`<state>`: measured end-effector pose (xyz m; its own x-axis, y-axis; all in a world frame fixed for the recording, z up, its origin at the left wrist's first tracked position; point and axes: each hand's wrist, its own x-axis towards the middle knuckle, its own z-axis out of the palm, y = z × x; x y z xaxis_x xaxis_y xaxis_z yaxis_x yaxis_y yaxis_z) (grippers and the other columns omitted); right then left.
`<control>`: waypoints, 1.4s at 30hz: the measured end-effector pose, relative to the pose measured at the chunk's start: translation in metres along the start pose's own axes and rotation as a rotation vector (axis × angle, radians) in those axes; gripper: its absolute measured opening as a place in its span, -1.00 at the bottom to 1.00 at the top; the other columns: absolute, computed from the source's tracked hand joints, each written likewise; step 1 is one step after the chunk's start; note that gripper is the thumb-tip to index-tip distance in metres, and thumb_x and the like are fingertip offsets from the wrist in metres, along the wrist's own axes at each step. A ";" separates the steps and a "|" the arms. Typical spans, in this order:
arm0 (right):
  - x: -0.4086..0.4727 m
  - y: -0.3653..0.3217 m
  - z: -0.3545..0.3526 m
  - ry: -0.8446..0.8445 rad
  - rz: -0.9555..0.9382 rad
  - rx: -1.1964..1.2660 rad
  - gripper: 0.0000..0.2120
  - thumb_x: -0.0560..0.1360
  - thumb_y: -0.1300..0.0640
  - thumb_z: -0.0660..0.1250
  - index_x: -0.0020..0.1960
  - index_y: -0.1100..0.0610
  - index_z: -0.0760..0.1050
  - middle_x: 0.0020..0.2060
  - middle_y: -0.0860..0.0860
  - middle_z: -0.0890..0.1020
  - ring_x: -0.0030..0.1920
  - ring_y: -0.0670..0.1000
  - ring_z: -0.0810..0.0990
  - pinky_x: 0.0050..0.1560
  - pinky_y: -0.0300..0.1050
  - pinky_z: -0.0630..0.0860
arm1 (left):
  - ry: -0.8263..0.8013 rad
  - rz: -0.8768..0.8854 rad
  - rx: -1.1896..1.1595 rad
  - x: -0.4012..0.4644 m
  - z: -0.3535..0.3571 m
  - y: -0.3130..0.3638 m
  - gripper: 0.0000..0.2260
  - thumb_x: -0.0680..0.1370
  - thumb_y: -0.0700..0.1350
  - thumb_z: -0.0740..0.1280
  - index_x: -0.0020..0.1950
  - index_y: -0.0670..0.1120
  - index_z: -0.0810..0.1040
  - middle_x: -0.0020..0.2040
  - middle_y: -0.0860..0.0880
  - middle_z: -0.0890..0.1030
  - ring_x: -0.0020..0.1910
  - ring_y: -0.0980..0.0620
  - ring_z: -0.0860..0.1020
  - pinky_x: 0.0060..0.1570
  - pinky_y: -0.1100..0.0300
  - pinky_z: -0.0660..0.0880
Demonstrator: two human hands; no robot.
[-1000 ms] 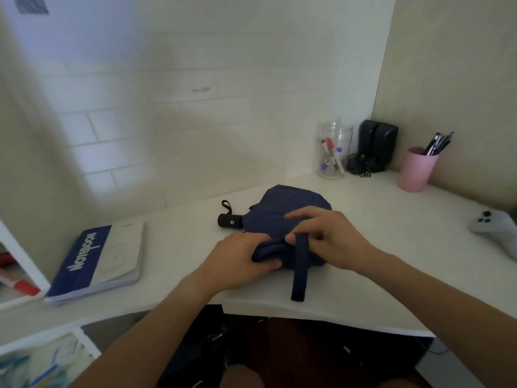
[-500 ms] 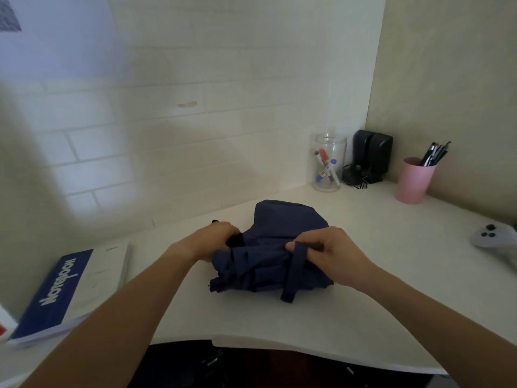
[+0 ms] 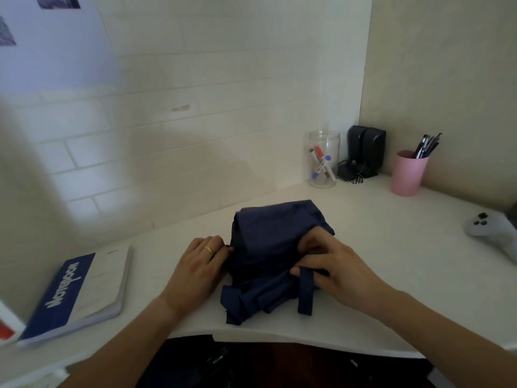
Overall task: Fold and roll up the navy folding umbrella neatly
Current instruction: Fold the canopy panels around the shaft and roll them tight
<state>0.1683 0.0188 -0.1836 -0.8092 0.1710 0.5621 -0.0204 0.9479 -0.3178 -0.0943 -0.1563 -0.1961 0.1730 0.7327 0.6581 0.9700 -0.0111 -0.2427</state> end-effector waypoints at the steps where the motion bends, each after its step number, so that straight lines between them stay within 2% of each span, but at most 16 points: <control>1: -0.002 -0.001 -0.001 -0.003 0.011 -0.013 -0.78 0.58 -0.08 0.35 -0.06 0.00 0.71 0.15 -0.10 0.52 0.00 -0.16 0.59 0.01 -0.20 0.55 | -0.048 -0.054 -0.071 -0.001 -0.003 0.001 -0.90 0.50 -0.21 0.41 -0.06 -0.13 0.50 -0.11 -0.11 0.50 -0.19 -0.11 0.44 -0.18 0.09 0.37; 4: -0.005 -0.004 -0.002 -0.035 0.011 -0.050 -0.73 0.59 -0.12 0.28 0.00 -0.04 0.71 0.12 -0.16 0.64 -0.02 -0.17 0.64 -0.01 -0.13 0.59 | -0.229 -0.293 -0.375 -0.001 -0.013 0.004 -0.73 0.39 -0.14 0.44 -0.01 -0.02 0.41 -0.01 0.03 0.45 -0.14 0.03 0.48 -0.17 0.16 0.43; 6: -0.007 -0.006 -0.003 -0.062 0.010 -0.046 -0.71 0.60 -0.12 0.24 0.03 -0.04 0.70 0.02 -0.18 0.70 0.00 -0.16 0.66 -0.01 -0.11 0.60 | -0.336 -0.410 -0.576 -0.003 -0.020 0.005 -0.64 0.41 -0.05 0.42 0.16 0.06 0.39 0.08 0.07 0.47 -0.01 0.11 0.54 -0.06 0.23 0.52; 9: -0.016 -0.012 -0.001 -0.050 0.020 -0.069 -0.69 0.60 -0.14 0.22 0.03 -0.04 0.70 -0.03 -0.17 0.72 -0.01 -0.11 0.66 -0.03 -0.07 0.62 | -0.473 -0.491 -0.617 -0.003 -0.028 0.003 -0.50 0.54 -0.05 0.47 0.38 0.19 0.33 0.07 0.22 0.58 -0.01 0.29 0.57 -0.03 0.46 0.45; 12: -0.022 -0.015 -0.002 -0.037 0.026 -0.076 -0.66 0.60 -0.16 0.19 0.03 -0.05 0.70 -0.04 -0.18 0.72 -0.01 -0.11 0.66 -0.05 -0.06 0.61 | -0.570 -0.443 -0.596 0.001 -0.035 -0.004 -0.80 0.56 0.00 0.45 0.00 0.32 0.54 -0.11 0.17 0.65 -0.17 0.20 0.58 -0.14 0.24 0.47; 14: -0.021 -0.016 -0.003 -0.031 0.017 -0.083 -0.66 0.61 -0.16 0.19 0.03 -0.04 0.70 -0.04 -0.18 0.72 -0.02 -0.12 0.65 -0.05 -0.07 0.60 | -0.526 -0.381 -0.606 0.000 -0.035 -0.006 -0.86 0.52 0.05 0.45 -0.12 0.34 0.58 -0.12 0.14 0.63 -0.16 0.21 0.57 -0.15 0.29 0.44; 17: -0.019 -0.016 -0.005 0.030 -0.062 -0.126 -0.68 0.61 -0.14 0.25 -0.01 0.00 0.72 0.02 -0.12 0.68 0.00 -0.09 0.63 -0.05 -0.12 0.59 | -0.340 -0.290 -0.453 0.000 -0.025 -0.004 -0.83 0.51 -0.12 0.49 0.09 0.05 0.70 -0.02 0.07 0.57 -0.08 0.19 0.53 -0.06 0.36 0.44; 22: -0.020 -0.007 -0.006 0.023 -0.124 -0.272 -0.78 0.56 -0.07 0.38 -0.03 0.01 0.75 0.28 0.05 0.50 0.19 0.09 0.52 0.05 -0.04 0.56 | -0.069 -0.157 -0.068 0.002 -0.002 -0.008 -0.84 0.55 -0.21 0.43 0.12 -0.16 0.69 -0.04 -0.11 0.62 -0.08 -0.15 0.53 -0.14 0.05 0.50; 27: -0.027 -0.014 -0.005 0.068 -0.211 -0.278 -0.83 0.57 -0.06 0.42 0.02 -0.04 0.75 0.51 0.13 0.37 0.48 0.17 0.35 0.41 -0.01 0.40 | -0.107 -0.174 -0.062 -0.009 0.004 -0.004 -0.75 0.59 -0.08 0.27 0.07 -0.17 0.69 -0.03 -0.12 0.63 -0.07 -0.16 0.54 -0.14 -0.01 0.54; 29: -0.025 -0.018 -0.007 0.087 -0.205 -0.281 -0.81 0.58 -0.09 0.39 0.00 -0.06 0.75 0.54 0.14 0.32 0.52 0.17 0.30 0.45 -0.02 0.36 | -0.149 -0.134 -0.042 -0.007 0.003 -0.006 -0.75 0.61 -0.07 0.27 0.09 -0.17 0.68 0.00 -0.12 0.63 -0.05 -0.16 0.54 -0.10 -0.01 0.53; 31: -0.025 -0.017 -0.004 0.032 -0.167 -0.232 -0.79 0.59 -0.11 0.37 0.01 -0.06 0.75 0.54 0.08 0.34 0.48 0.11 0.39 0.37 -0.05 0.45 | -0.177 -0.106 -0.031 -0.008 0.003 -0.008 -0.73 0.62 -0.05 0.26 0.10 -0.17 0.68 0.03 -0.12 0.64 -0.03 -0.17 0.54 -0.08 -0.02 0.55; 35: -0.034 -0.011 0.009 -0.087 -0.139 -0.230 -0.76 0.58 -0.13 0.32 0.01 -0.09 0.74 0.44 -0.02 0.48 0.31 -0.04 0.51 0.25 -0.29 0.42 | -0.273 -0.199 -0.066 -0.011 -0.004 -0.002 -0.65 0.60 0.02 0.21 0.16 -0.16 0.65 0.10 -0.11 0.64 0.03 -0.13 0.53 -0.07 -0.04 0.61; 37: -0.037 -0.010 0.011 -0.090 -0.111 -0.195 -0.72 0.60 -0.14 0.28 0.02 -0.09 0.74 0.44 -0.03 0.50 0.30 -0.06 0.51 0.28 -0.34 0.36 | -0.252 -0.249 -0.053 -0.011 -0.014 0.005 -0.61 0.56 -0.03 0.30 0.34 -0.16 0.56 0.22 -0.12 0.59 0.15 -0.13 0.50 0.14 -0.03 0.59; 39: -0.037 -0.011 0.011 -0.090 -0.107 -0.176 -0.70 0.61 -0.13 0.26 0.03 -0.07 0.75 0.44 -0.02 0.50 0.30 -0.05 0.52 0.27 -0.28 0.43 | -0.118 -0.414 -0.116 -0.014 -0.032 0.024 -0.49 0.46 -0.18 0.38 0.43 -0.13 0.49 0.25 -0.09 0.55 0.23 -0.08 0.47 0.30 0.20 0.41; 41: -0.037 -0.011 0.010 -0.081 -0.117 -0.170 -0.69 0.62 -0.13 0.25 0.03 -0.06 0.75 0.42 0.00 0.51 0.30 -0.04 0.52 0.26 -0.23 0.48 | 0.081 -0.652 -0.374 -0.013 -0.054 0.057 -0.60 0.42 -0.11 0.38 0.26 -0.02 0.56 0.10 0.04 0.62 0.12 0.03 0.53 0.15 0.31 0.40; 42: -0.037 -0.012 0.009 -0.080 -0.119 -0.160 -0.69 0.62 -0.13 0.25 0.04 -0.05 0.75 0.42 0.01 0.51 0.30 -0.03 0.52 0.28 -0.25 0.45 | 0.088 -0.757 -0.590 -0.009 -0.062 0.074 -0.66 0.42 0.01 0.41 0.19 0.02 0.58 0.02 0.09 0.67 0.05 0.07 0.58 0.06 0.28 0.44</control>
<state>0.1929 -0.0012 -0.2075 -0.8509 0.0396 0.5239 -0.0300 0.9919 -0.1237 -0.0131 -0.2055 -0.1759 -0.5453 0.6331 0.5495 0.7550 0.0860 0.6501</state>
